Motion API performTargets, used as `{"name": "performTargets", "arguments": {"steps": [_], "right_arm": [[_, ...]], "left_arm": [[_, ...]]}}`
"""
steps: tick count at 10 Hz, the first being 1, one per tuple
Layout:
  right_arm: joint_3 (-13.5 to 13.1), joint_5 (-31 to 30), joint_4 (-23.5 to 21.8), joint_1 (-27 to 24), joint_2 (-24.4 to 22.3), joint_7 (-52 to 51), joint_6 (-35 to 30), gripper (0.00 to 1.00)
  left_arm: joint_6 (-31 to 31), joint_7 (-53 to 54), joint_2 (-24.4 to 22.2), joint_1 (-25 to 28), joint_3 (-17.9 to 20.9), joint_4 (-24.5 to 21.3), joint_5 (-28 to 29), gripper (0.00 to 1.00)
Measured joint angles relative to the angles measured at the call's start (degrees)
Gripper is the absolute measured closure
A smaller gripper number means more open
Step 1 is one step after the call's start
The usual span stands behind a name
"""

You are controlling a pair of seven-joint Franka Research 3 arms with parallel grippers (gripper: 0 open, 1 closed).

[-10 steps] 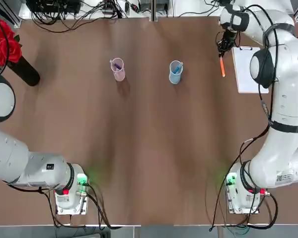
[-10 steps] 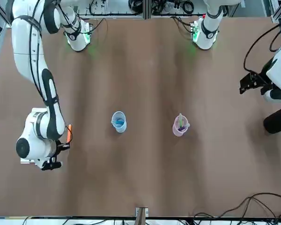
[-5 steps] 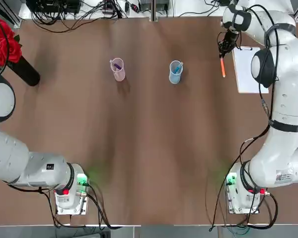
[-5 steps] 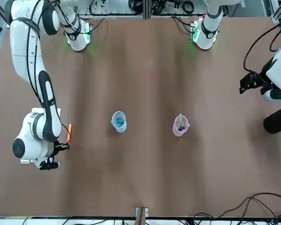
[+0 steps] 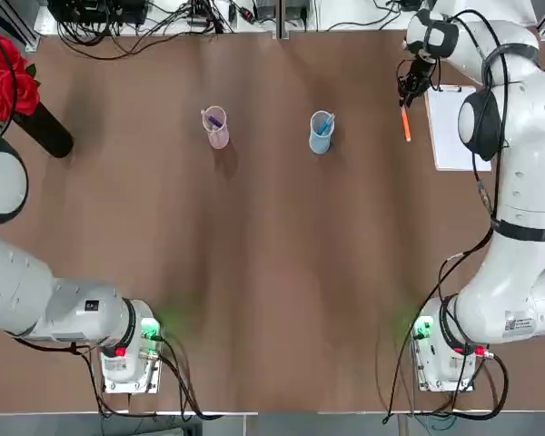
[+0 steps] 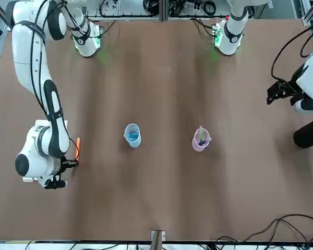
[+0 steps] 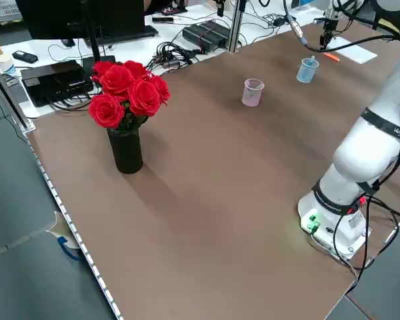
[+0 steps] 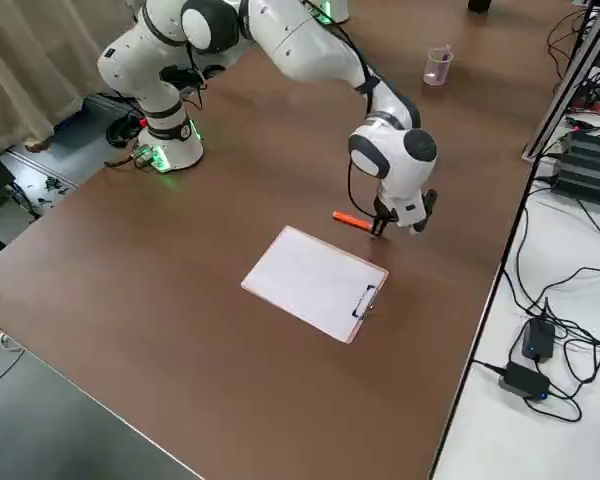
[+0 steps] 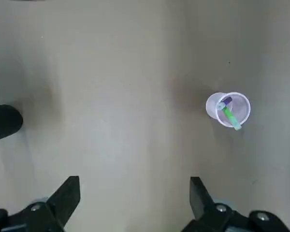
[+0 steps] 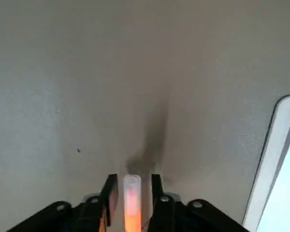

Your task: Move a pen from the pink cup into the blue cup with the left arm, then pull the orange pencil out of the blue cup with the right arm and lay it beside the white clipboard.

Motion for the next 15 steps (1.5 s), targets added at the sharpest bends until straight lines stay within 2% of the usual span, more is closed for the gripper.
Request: {"name": "performTargets", "arguments": {"steps": [2,4,6,8,10,12,13,15], "right_arm": [[-2.05,-0.04,1.88,0.19,-1.30,-0.10,-0.21,0.32],[-2.83,-2.25,3.24,0.08,-6.89,-0.16,-2.63,0.03],[-2.88,-6.02,3.48,-0.02,-14.97,-0.14,-4.29,0.00],[-2.67,-7.85,3.53,-1.40,-22.73,-0.14,-9.53,0.00],[-0.39,-9.68,3.36,-5.10,-29.03,1.04,-15.50,0.00],[1.77,-10.90,3.13,-6.74,-32.90,5.71,-20.00,0.00],[4.20,-12.79,3.09,-7.18,-34.14,9.60,-21.72,0.00],[11.21,-18.00,2.77,-8.01,-36.33,17.36,-23.85,0.00]], "left_arm": [[0.00,0.00,0.00,0.00,0.01,0.02,0.00,0.00],[0.00,0.00,0.00,0.01,0.02,0.04,0.00,0.00],[0.00,0.00,0.00,0.00,0.01,0.07,0.00,0.00],[0.01,0.00,0.00,0.01,0.01,0.11,0.00,0.00],[0.02,0.00,0.00,0.00,0.01,0.12,0.00,0.00],[0.02,0.00,0.00,-0.05,-0.02,0.12,0.00,0.00],[0.02,0.00,0.00,-0.06,-0.01,0.12,0.00,0.00],[0.02,-0.01,0.00,0.12,0.11,0.12,0.00,0.00]]}}
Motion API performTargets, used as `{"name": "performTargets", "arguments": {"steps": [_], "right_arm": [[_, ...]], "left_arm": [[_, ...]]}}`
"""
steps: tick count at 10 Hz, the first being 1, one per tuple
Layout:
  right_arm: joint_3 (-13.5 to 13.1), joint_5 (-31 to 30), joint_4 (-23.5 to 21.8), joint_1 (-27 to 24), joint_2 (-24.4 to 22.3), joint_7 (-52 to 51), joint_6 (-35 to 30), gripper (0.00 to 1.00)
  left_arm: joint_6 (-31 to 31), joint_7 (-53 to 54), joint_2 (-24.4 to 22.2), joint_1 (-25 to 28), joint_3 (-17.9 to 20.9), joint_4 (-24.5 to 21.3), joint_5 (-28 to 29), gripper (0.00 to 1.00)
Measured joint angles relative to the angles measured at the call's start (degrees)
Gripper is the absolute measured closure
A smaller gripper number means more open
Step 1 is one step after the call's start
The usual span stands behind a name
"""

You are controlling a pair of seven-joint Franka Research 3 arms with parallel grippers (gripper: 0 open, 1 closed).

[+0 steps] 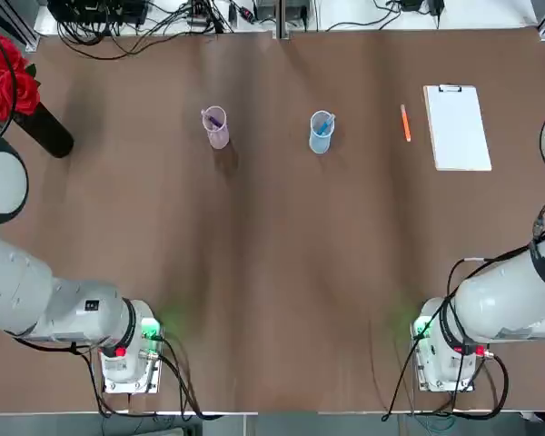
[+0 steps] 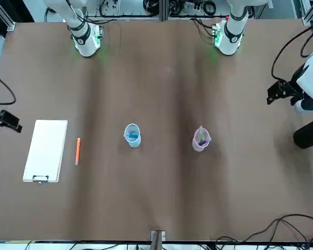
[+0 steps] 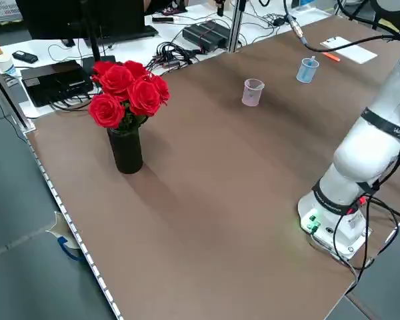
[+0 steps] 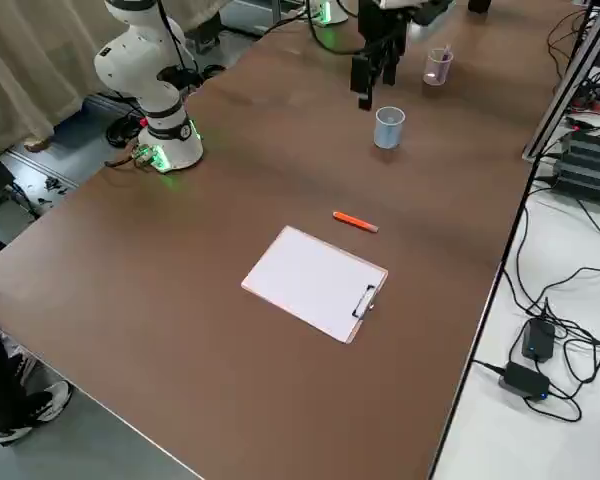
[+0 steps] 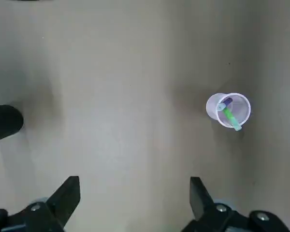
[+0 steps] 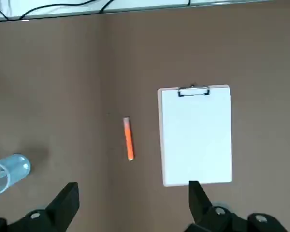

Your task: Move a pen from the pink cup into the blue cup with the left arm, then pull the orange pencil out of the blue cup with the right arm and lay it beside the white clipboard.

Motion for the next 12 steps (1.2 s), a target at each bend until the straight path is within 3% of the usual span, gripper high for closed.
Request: {"name": "performTargets", "arguments": {"steps": [2,12], "right_arm": [[1.87,-0.85,-1.61,-0.02,-1.77,1.37,-0.12,0.00],[2.35,-0.97,-2.15,0.59,-2.59,1.37,1.18,0.00]], "left_arm": [[0.00,0.00,0.00,0.11,0.05,0.00,0.00,0.00],[-0.31,-3.67,-0.97,0.28,0.31,0.26,0.00,0.00]]}}
